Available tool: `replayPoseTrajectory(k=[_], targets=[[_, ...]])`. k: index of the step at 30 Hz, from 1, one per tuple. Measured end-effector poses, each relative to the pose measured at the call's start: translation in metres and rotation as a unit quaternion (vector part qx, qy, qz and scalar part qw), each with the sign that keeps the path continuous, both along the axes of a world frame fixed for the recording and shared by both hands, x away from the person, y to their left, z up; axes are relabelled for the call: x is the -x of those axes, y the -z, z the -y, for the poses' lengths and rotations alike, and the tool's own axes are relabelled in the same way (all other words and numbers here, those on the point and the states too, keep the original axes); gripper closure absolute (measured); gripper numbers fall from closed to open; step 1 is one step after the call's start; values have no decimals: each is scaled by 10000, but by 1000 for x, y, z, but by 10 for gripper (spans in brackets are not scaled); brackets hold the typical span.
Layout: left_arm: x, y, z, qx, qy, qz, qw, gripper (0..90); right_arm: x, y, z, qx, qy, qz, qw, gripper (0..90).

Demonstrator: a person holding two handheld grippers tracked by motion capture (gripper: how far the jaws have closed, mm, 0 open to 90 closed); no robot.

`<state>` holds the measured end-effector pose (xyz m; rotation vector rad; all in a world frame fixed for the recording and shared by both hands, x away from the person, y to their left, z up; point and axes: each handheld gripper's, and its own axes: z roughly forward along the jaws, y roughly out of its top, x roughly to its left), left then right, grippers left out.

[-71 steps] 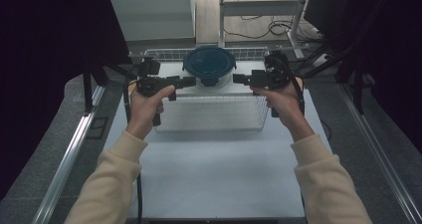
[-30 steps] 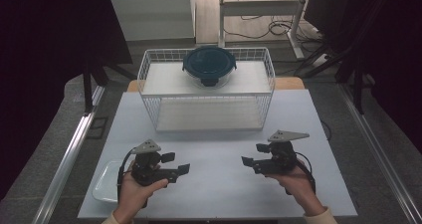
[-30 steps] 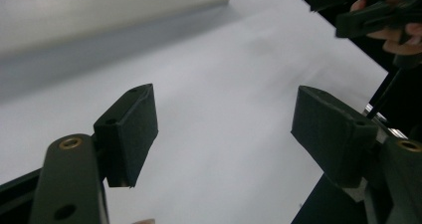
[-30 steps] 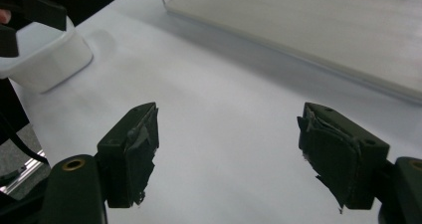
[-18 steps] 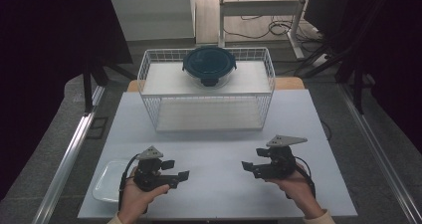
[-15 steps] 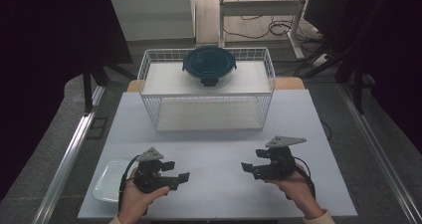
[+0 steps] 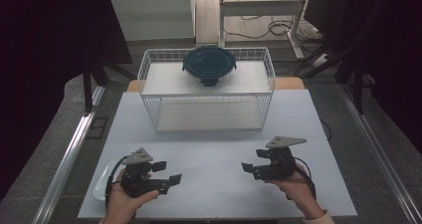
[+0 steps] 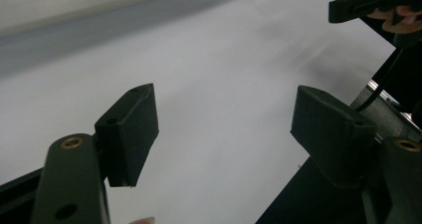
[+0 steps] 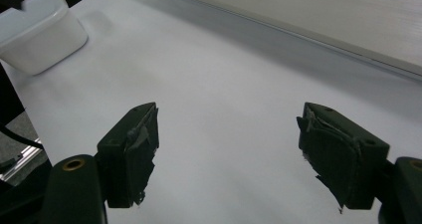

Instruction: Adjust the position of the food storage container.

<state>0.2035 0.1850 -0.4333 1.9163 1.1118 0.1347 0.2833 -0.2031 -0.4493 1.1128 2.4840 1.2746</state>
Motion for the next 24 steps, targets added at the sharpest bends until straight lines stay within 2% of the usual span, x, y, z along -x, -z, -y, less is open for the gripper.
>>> replayPoseTrajectory(k=[2,5,9,10,11,12,13,16,17,19,20,21,22,24], targets=[[6,-10,-17,-49,-121,77,9999,263,-1,1,0,-25,20,-45,10000,231],[11,-17,-37,-54,-339,115,9993,263,-2,2,1,-35,18,-102,9999,231],[15,-17,-67,-92,-712,79,9974,265,-2,2,0,-24,14,-91,10000,231],[16,-16,-75,-90,-813,58,9966,267,-2,2,0,-20,17,-87,10000,231],[19,-13,-90,-121,-1016,40,9947,280,-1,1,0,-16,17,-78,10000,231],[20,-11,-97,-130,-1098,26,9939,288,-1,1,0,-11,19,-72,10000,231],[20,-11,-97,-130,-1098,26,9939,293,-1,1,0,-11,19,-72,10000,231],[26,-6,-117,-144,-1326,-69,9910,305,-2,1,0,-8,32,-81,10000,231],[29,-3,-127,-220,-1467,-97,9889,319,-2,2,0,-3,38,-87,10000,231],[31,1,-137,-268,-1574,-132,9871,342,-2,2,-1,14,32,-81,10000,231],[31,1,-137,-268,-1574,-132,9871,356,-2,2,-1,17,26,-81,10000,231],[31,3,-142,-288,-1638,-158,9859,356,-2,2,-1,17,26,-81,10000,231],[31,8,-150,-320,-1770,-220,9835,390,-2,2,-1,21,16,-84,10000,231],[31,10,-154,-322,-1816,-256,9825,418,-2,2,-2,23,14,-84,10000,231]])
